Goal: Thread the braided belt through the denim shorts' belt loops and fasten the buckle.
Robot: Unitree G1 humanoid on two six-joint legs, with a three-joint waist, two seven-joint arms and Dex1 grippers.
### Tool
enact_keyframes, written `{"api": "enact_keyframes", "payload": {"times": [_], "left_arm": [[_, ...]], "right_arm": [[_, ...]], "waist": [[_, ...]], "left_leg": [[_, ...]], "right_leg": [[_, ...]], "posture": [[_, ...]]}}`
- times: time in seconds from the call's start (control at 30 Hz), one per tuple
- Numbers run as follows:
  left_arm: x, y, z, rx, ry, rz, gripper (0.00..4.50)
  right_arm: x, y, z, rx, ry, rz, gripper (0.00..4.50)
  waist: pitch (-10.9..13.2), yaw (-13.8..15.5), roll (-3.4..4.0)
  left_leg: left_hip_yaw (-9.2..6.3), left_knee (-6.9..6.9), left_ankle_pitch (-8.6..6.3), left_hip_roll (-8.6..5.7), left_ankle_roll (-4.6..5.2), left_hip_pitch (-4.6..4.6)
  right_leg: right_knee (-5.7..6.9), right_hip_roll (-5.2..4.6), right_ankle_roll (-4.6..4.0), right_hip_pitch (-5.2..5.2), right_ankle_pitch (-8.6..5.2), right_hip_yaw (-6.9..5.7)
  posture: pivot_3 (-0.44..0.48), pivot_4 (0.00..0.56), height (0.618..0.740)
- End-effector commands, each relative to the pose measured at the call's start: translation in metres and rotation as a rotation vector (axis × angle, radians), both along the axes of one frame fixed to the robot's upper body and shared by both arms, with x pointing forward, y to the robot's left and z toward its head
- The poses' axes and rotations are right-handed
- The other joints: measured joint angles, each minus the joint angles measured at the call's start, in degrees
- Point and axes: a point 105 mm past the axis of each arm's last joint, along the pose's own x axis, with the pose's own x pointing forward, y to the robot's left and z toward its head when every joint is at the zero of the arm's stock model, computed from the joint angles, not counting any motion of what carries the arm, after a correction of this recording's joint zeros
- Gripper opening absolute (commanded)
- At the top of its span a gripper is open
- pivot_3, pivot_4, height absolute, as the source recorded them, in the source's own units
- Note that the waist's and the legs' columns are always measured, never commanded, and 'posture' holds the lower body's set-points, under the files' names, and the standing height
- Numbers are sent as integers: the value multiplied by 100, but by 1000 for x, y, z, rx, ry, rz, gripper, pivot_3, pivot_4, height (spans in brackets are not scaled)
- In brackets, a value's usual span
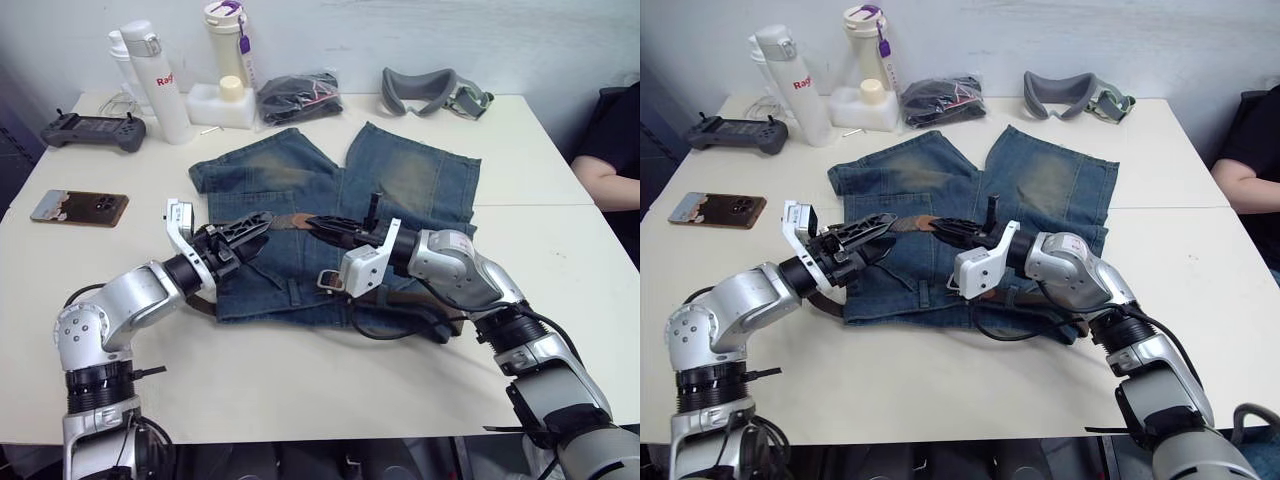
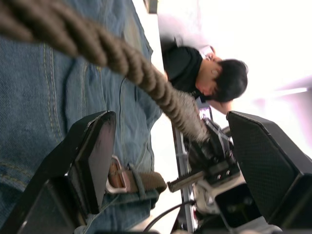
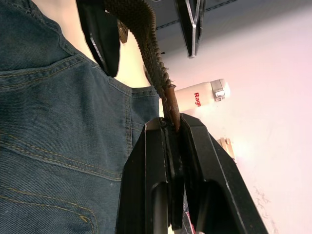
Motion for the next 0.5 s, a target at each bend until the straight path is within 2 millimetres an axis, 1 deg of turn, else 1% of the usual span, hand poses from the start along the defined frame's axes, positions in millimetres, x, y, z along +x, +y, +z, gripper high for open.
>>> {"api": "enact_keyframes", "payload": {"times": [0.03,0.1,0.13,0.17,0.33,0.4,0.43,0.5], "left_arm": [[0,-2,13,-11,-32,19,3969],[3,-6,12,-18,-14,21,3969],[4,-8,12,-23,-6,27,3572],[4,-9,12,-24,0,30,3397],[4,-12,7,-17,23,33,1234],[7,-8,9,-34,36,66,276],[8,-6,10,-42,38,79,42],[10,-1,12,-64,39,104,42]], "right_arm": [[-5,0,15,29,-61,25,0],[-6,0,15,29,-66,30,0],[-6,1,15,29,-67,33,0],[-6,0,15,30,-66,33,0],[-8,0,14,40,-60,39,0],[-10,-1,14,43,-52,48,0],[-11,-1,13,46,-45,51,0],[-11,-3,11,45,-9,53,0]], "waist": [[0,24,0],[0,56,0],[0,60,-1],[0,61,-1],[-1,58,-1],[-1,60,-1],[-1,59,-1],[-1,59,-1]], "left_leg": [[1,0,0,0,0,0],[0,2,0,-1,0,1],[0,2,0,-1,0,1],[0,2,0,-1,0,1],[1,2,1,-2,-3,1],[0,2,1,0,-5,1],[0,1,2,0,-6,1],[1,1,2,0,-6,1]], "right_leg": [[0,1,0,0,0,2],[-3,7,1,2,1,4],[-6,11,3,4,2,6],[-8,13,4,5,2,9],[-16,34,7,7,5,20],[-18,38,7,7,5,21],[-18,39,6,7,5,21],[-18,40,6,7,5,22]], "posture": [[0,150,739],[0,150,739],[0,150,739],[0,150,739],[0,150,739],[0,150,739],[0,150,739],[0,150,739]]}}
